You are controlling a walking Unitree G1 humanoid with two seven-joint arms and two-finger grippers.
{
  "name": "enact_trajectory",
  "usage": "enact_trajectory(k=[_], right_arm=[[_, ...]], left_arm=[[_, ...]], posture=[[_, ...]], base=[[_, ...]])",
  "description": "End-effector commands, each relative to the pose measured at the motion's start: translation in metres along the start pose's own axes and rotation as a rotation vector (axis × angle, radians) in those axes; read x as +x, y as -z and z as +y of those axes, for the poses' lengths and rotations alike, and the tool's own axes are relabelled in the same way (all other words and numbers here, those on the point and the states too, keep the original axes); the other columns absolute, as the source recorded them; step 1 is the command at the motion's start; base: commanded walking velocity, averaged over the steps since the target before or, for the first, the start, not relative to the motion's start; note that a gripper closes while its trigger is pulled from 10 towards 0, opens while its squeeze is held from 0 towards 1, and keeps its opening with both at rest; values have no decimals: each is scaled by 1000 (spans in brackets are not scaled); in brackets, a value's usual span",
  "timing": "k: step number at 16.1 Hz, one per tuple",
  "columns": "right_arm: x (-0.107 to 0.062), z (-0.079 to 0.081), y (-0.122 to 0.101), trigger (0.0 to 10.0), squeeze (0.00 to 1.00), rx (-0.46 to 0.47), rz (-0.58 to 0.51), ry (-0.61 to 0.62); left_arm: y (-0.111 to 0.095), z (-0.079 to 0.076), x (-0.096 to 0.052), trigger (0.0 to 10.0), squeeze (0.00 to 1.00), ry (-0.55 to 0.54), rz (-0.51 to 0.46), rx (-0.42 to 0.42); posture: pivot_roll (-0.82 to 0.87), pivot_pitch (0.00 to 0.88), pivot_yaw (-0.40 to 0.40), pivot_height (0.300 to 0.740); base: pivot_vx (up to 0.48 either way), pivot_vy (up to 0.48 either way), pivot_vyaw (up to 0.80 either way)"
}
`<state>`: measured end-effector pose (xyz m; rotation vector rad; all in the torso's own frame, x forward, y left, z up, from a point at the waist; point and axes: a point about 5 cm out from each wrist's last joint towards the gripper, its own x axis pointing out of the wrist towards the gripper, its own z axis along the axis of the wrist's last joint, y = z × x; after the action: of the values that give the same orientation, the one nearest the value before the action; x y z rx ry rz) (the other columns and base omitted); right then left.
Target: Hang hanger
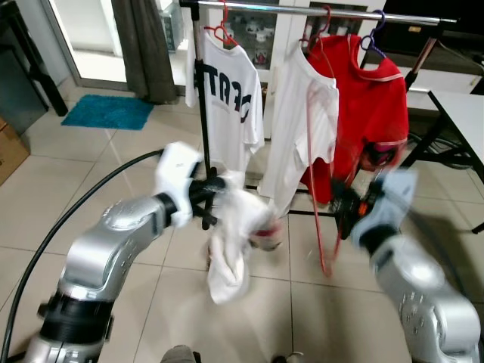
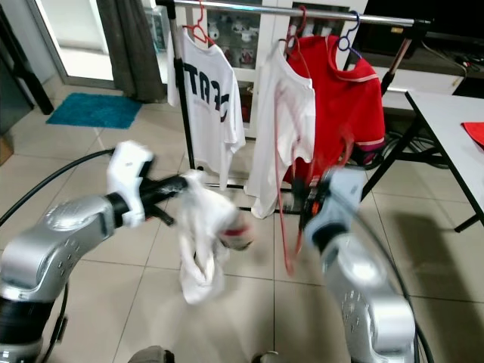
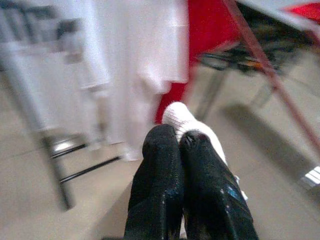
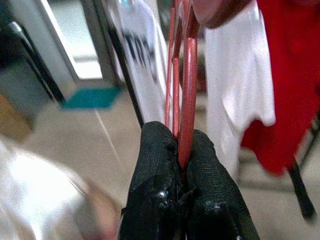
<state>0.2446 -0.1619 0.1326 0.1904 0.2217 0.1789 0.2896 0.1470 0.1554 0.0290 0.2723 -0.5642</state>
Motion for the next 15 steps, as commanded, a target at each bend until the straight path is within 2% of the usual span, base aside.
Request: enact_trajectory(k=[1,3,5,7,9,10,11,12,13,14,15], right_arm=[[-5,-4,2,10000,0,-18,9,65],[-11,-7,1,10000,0,46,-33,103],[-12,-9,-6,10000,0,50,-121,197],[-7,0,-6,10000,0,130,-105,120],[-2,2,-14,10000,0,98,-180,136],[1,-2,-14,10000,0,128,-193,223],[4,1,-11,10000,0,211,-180,153],[5,1,-12,10000,0,218,-182,134],[4,0,-13,10000,0,134,-219,198],[4,1,-11,10000,0,158,-199,198],[4,5,-8,10000,0,139,-171,159]], left_arm=[[-4,6,-5,10000,0,-117,-74,-12],[-1,8,-8,10000,0,-221,-152,-24],[-5,3,-7,10000,0,-282,-225,-74],[-11,-1,-6,10000,0,-295,-270,-56],[-14,-1,-7,10000,0,-310,-271,-14],[-11,-2,-8,10000,0,-316,-196,0],[-11,-4,-8,10000,0,-275,-174,14],[-12,-4,-8,10000,0,-258,-176,14],[-10,-4,-9,10000,0,-263,-174,34],[-9,-4,-9,10000,0,-265,-169,46],[-9,-4,-10,10000,0,-278,-160,69]], posture=[[-36,47,-7,740],[-34,42,-18,740],[-26,39,-31,740],[-8,47,-41,740],[8,50,-46,740],[33,47,-49,740],[35,51,-45,740],[35,51,-45,740],[34,62,-40,740],[45,70,-42,740],[45,72,-40,740]], base=[[0,0,-800],[0,0,-800],[0,0,-800],[0,0,-800],[0,0,-800],[0,0,-800],[0,0,-800],[0,0,-800],[0,0,-800],[0,0,-800],[0,0,-800]])
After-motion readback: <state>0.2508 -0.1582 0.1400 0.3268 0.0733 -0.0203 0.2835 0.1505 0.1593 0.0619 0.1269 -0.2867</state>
